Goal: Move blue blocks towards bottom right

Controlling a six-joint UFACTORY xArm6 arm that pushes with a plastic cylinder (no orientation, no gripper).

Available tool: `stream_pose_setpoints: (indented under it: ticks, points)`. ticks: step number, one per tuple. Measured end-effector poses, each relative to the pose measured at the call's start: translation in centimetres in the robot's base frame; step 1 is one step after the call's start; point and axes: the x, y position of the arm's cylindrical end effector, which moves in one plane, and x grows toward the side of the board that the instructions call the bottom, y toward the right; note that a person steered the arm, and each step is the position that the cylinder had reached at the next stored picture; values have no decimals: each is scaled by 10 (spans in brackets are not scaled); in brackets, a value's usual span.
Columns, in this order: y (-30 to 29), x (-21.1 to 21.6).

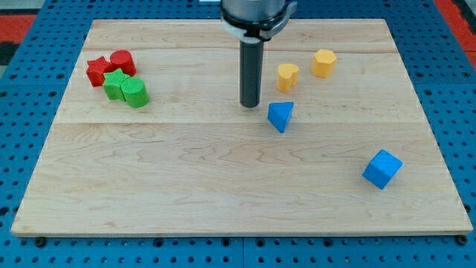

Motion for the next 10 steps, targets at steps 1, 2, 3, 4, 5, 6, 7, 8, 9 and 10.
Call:
stream_pose_setpoints:
  ticks: [1, 2, 3, 4, 5, 6, 7, 8, 9, 10]
  points:
    - [44, 14]
    - [83, 14]
    - [99, 25]
    - [101, 52]
    - [102, 68]
    - [96, 47]
    - [61, 14]
    - [84, -10]
    - [134, 10]
    - [135, 50]
